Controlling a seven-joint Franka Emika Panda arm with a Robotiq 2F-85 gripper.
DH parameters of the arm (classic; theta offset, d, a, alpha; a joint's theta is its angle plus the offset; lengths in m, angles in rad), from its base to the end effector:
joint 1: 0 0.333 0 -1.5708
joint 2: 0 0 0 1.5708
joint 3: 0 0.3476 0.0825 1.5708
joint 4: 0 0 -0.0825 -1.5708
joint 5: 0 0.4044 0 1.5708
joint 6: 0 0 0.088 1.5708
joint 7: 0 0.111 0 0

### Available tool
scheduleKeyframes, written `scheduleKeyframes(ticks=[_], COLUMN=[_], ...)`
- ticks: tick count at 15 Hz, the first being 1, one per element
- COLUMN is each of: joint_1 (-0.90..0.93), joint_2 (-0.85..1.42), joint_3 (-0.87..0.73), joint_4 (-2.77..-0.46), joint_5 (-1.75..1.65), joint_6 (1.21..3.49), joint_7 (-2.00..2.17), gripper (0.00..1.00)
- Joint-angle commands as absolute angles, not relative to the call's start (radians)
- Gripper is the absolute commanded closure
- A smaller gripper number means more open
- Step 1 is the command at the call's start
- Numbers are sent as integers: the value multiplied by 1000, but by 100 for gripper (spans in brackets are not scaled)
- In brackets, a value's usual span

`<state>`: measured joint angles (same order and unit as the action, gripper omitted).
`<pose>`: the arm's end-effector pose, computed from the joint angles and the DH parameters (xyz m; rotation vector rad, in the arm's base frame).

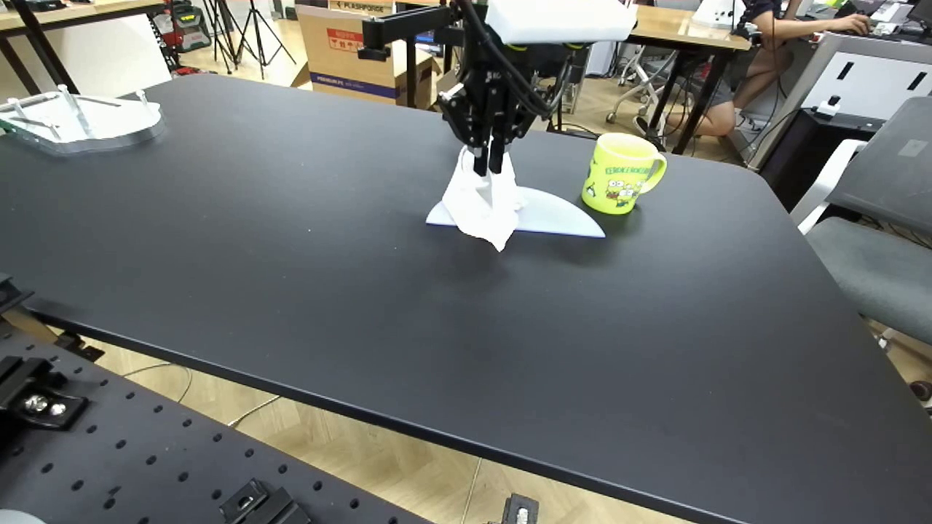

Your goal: Hang the white cloth on the black stand

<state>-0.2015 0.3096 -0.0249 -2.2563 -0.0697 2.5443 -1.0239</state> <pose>0.5453 -0.1250 0.2318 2.8346 1.2943 -0.0695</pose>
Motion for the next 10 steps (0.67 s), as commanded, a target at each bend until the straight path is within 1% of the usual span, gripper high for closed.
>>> scheduleKeyframes(ticks=[1,2,3,4,5,10], joint_1=[-207,-204,-202,-195,-188,-181], joint_2=[309,305,294,281,271,262], joint_3=[-29,-32,-35,-41,-48,-49], joint_4=[-2221,-2217,-2221,-2229,-2239,-2243], joint_5=[-71,-72,-80,-93,-115,-141], joint_6=[2480,2458,2457,2478,2510,2611], joint_7=[-1038,-1027,-1027,-1009,-998,-987], gripper=[100,66,70,69,64,30])
